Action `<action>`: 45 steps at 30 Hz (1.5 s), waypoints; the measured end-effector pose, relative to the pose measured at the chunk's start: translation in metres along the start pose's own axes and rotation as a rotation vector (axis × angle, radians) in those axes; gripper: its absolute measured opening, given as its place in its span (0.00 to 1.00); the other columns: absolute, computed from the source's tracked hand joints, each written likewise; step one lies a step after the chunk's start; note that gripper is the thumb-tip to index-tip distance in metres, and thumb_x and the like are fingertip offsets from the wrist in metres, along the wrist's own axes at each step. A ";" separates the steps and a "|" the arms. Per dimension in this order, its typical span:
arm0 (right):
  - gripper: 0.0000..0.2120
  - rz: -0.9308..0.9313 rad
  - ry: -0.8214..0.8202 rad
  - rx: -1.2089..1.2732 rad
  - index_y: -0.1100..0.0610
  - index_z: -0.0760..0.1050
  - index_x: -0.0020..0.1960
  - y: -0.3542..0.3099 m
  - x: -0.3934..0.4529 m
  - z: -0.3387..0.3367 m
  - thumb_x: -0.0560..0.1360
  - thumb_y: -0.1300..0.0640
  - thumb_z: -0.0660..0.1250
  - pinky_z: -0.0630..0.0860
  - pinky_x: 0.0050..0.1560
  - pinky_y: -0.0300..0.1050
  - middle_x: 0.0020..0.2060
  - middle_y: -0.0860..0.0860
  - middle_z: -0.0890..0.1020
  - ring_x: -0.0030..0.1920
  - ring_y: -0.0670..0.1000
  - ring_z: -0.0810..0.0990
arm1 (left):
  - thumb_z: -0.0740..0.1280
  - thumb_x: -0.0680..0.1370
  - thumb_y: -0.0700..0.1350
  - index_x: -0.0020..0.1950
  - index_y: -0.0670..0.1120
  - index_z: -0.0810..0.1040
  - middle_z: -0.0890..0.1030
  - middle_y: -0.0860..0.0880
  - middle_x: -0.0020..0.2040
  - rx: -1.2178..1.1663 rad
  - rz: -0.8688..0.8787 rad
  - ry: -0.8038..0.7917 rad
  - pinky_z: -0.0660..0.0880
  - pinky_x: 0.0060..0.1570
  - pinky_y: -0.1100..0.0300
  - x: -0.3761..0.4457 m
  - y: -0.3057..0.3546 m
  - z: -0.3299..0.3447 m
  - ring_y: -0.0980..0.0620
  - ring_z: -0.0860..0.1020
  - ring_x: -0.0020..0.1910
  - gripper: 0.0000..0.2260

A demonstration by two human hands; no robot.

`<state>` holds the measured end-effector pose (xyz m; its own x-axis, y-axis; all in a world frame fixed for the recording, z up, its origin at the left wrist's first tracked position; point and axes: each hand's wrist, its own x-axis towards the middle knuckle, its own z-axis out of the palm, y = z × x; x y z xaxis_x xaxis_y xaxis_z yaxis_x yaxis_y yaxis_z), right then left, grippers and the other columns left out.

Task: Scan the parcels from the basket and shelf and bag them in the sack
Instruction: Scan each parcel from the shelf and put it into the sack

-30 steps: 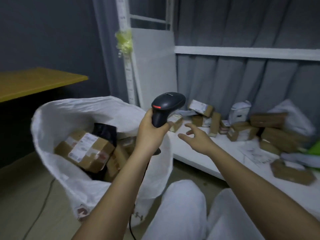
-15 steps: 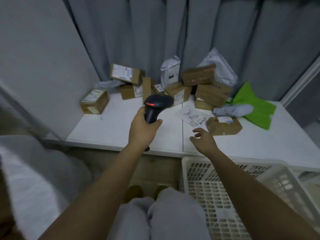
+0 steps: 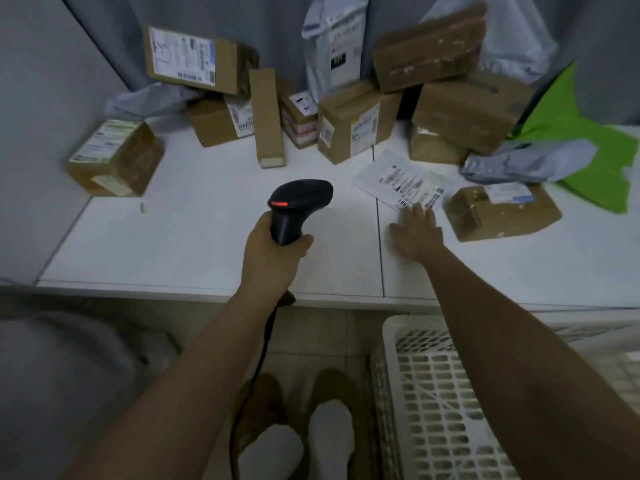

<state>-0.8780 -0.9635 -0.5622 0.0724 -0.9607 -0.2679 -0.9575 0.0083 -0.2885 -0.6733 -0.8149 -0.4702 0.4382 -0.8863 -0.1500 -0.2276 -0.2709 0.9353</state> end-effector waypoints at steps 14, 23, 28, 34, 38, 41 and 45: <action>0.56 -0.044 0.020 -0.026 0.55 0.37 0.79 -0.030 -0.005 0.003 0.70 0.35 0.71 0.51 0.74 0.58 0.77 0.62 0.51 0.77 0.62 0.50 | 0.71 0.75 0.38 0.50 0.48 0.73 0.78 0.49 0.44 -0.069 -0.076 0.009 0.74 0.39 0.62 -0.014 -0.019 -0.006 0.50 0.78 0.43 0.10; 0.53 0.177 -0.187 -0.100 0.56 0.56 0.71 -0.026 -0.061 -0.005 0.57 0.35 0.79 0.59 0.68 0.56 0.67 0.59 0.63 0.70 0.61 0.59 | 0.71 0.75 0.38 0.55 0.45 0.73 0.78 0.48 0.44 -0.094 -0.112 -0.008 0.75 0.40 0.61 -0.047 0.001 -0.024 0.52 0.77 0.41 0.11; 0.48 0.112 -0.123 -0.058 0.54 0.55 0.68 -0.022 -0.102 -0.001 0.61 0.37 0.79 0.68 0.62 0.54 0.63 0.57 0.69 0.66 0.59 0.66 | 0.71 0.74 0.38 0.53 0.44 0.74 0.78 0.48 0.44 -0.103 -0.077 -0.027 0.76 0.41 0.59 -0.080 0.013 -0.036 0.51 0.77 0.40 0.11; 0.37 0.185 -0.131 -0.032 0.55 0.63 0.69 -0.013 -0.109 -0.003 0.68 0.42 0.74 0.63 0.66 0.52 0.65 0.58 0.67 0.69 0.60 0.63 | 0.72 0.74 0.38 0.48 0.49 0.73 0.78 0.47 0.43 -0.048 -0.065 -0.007 0.77 0.46 0.50 -0.090 0.001 -0.048 0.49 0.77 0.39 0.10; 0.41 0.199 -0.103 0.028 0.52 0.61 0.69 -0.005 -0.105 0.004 0.64 0.41 0.76 0.63 0.67 0.56 0.68 0.58 0.63 0.71 0.62 0.58 | 0.72 0.73 0.39 0.48 0.51 0.73 0.79 0.47 0.45 -0.048 -0.080 0.005 0.77 0.48 0.48 -0.088 -0.007 -0.049 0.47 0.78 0.43 0.11; 0.48 0.226 -0.088 0.059 0.55 0.57 0.69 0.002 -0.100 -0.001 0.61 0.41 0.80 0.65 0.65 0.57 0.65 0.57 0.67 0.68 0.61 0.64 | 0.72 0.74 0.39 0.50 0.51 0.73 0.79 0.47 0.46 -0.042 -0.076 -0.011 0.77 0.49 0.48 -0.085 -0.010 -0.046 0.47 0.78 0.45 0.12; 0.47 0.230 -0.031 0.040 0.58 0.62 0.67 0.006 -0.101 -0.005 0.60 0.39 0.80 0.67 0.63 0.55 0.63 0.58 0.70 0.67 0.60 0.68 | 0.72 0.74 0.39 0.47 0.52 0.73 0.78 0.48 0.44 -0.030 -0.048 -0.003 0.77 0.48 0.48 -0.084 -0.009 -0.045 0.48 0.78 0.42 0.11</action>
<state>-0.8927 -0.8677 -0.5323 -0.1375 -0.9232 -0.3587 -0.9379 0.2378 -0.2525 -0.6691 -0.7212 -0.4518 0.4449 -0.8739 -0.1957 -0.1806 -0.3016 0.9362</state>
